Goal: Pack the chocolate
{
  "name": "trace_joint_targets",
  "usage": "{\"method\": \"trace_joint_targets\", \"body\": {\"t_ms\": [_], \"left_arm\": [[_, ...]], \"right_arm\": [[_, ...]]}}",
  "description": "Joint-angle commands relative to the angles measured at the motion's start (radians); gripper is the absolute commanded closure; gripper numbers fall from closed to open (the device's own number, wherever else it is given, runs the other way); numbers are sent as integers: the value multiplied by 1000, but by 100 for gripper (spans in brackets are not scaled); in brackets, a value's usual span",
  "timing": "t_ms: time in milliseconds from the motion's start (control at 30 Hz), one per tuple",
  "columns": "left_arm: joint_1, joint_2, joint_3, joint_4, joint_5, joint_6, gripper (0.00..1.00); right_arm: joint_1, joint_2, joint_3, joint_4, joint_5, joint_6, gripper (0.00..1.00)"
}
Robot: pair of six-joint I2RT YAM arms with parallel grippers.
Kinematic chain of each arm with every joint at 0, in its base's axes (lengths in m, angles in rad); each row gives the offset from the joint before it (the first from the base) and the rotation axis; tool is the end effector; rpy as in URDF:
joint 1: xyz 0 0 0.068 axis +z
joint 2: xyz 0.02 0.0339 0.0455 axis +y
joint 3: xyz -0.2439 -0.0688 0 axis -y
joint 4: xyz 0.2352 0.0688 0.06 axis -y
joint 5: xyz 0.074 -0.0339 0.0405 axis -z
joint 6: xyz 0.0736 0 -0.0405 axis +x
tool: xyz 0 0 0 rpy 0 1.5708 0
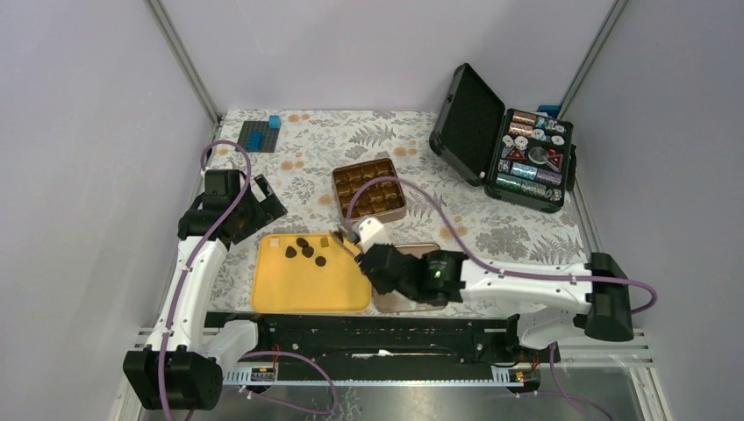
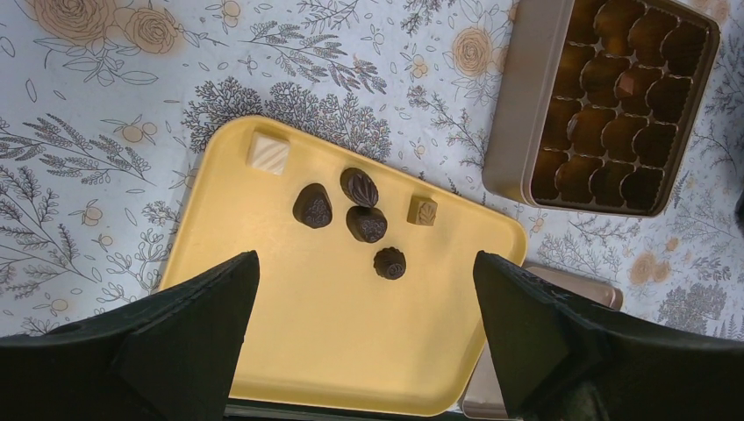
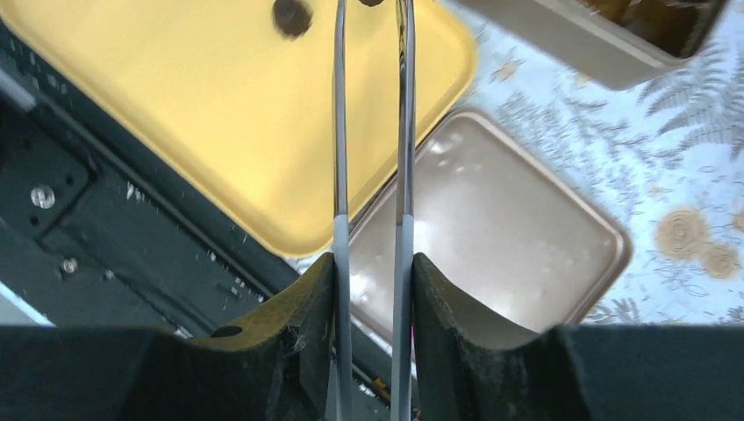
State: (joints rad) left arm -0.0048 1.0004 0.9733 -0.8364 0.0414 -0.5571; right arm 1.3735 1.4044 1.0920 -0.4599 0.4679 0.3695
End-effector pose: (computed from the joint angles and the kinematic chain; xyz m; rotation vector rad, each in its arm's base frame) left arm 0.2209 -0.0041 0.2602 -0.6517 2.3684 -0.3003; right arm 0.0957 0.3092 0.2414 -0.8883 2.0906 0.3831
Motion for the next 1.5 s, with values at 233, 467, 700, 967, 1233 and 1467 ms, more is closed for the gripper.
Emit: {"method": "trace_joint_targets", "body": {"t_ms": [233,467,700,967,1233,1467], "left_arm": [[3,-23,41,19,0,8,1],[4,-21,58,13,5,11,1],[4,-27,51,13,5,12,1],[3,-31,51,10,-1,16,1],[3,-38,57,8,-17,12,1],[4,-41,54,-1,-24,19,1]], "right_arm": [[-355,-128,31,116,-47,-147,86],[-522,-30,63,226,-127,-200,85],[-624,106,129,247,-201,-225,85],[-669,213,171,272,-225,-229,85],[-682,274,213,259,-227,-205,85],[-684,265,201,261,-227,-198,86]]}}
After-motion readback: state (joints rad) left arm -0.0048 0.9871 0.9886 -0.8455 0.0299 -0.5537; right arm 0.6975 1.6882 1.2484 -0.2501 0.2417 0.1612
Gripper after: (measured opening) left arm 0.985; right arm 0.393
